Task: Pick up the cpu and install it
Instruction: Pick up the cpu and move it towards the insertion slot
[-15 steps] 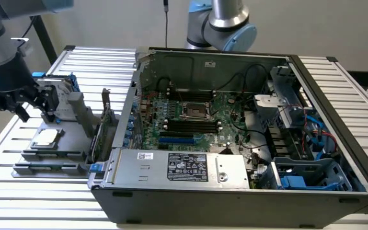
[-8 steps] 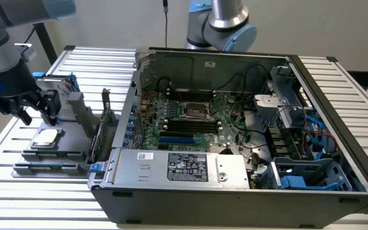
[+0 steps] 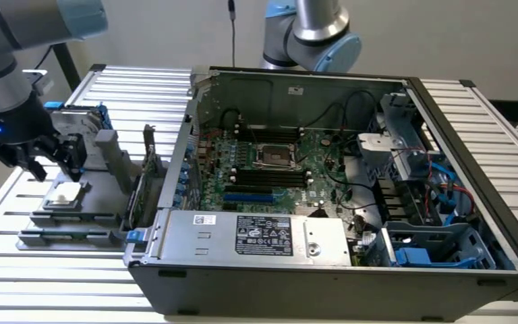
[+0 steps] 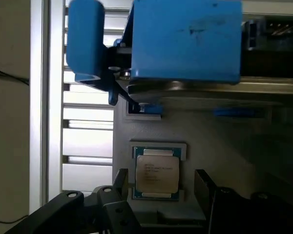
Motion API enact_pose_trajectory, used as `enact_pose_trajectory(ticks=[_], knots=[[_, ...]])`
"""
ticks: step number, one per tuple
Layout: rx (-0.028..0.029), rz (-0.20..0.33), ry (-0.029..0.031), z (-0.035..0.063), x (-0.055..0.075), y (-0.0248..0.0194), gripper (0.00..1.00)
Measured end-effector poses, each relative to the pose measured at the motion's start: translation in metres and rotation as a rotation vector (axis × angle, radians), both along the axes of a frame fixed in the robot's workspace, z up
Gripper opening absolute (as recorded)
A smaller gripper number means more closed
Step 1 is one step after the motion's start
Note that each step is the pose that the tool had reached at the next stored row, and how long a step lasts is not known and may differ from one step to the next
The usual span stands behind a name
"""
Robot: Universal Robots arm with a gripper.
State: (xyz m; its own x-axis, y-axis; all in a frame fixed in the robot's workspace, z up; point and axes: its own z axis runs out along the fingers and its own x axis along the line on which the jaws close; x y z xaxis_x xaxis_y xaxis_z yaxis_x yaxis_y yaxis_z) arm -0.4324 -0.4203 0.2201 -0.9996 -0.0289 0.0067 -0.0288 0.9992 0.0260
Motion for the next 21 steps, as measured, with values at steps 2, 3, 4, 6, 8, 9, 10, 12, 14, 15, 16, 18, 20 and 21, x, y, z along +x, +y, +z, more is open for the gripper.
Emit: enact_pose_trajectory(ticks=[2,3,4,6,8,9,10,12,14,15,16,18,20,21], knots=[[0.0000,-0.002,0.0001,-0.0037,0.000,-0.0013,0.65],[-0.0001,-0.003,0.0006,-0.0052,0.000,-0.0021,0.65],[0.0000,-0.004,0.0015,-0.0066,0.000,-0.0034,0.65],[-0.0001,-0.005,0.0051,-0.0089,0.000,-0.0066,0.65],[0.0000,-0.006,0.0077,-0.0113,0.000,-0.0093,0.65],[0.0001,-0.007,0.0090,-0.0124,0.000,-0.0102,0.65],[0.0001,-0.008,0.0107,-0.0135,0.001,-0.0107,0.65],[0.0006,-0.009,0.0134,-0.0159,0.002,-0.0114,0.65],[0.0010,-0.011,0.0159,-0.0181,0.002,-0.0116,0.65],[0.0011,-0.013,0.0171,-0.0193,0.003,-0.0117,0.65],[0.0011,-0.014,0.0184,-0.0204,0.003,-0.0117,0.65],[0.0012,-0.016,0.0198,-0.0229,0.003,-0.0117,0.65],[0.0012,-0.018,0.0204,-0.0255,0.003,-0.0118,0.65],[0.0011,-0.019,0.0206,-0.0267,0.003,-0.0118,0.65]])
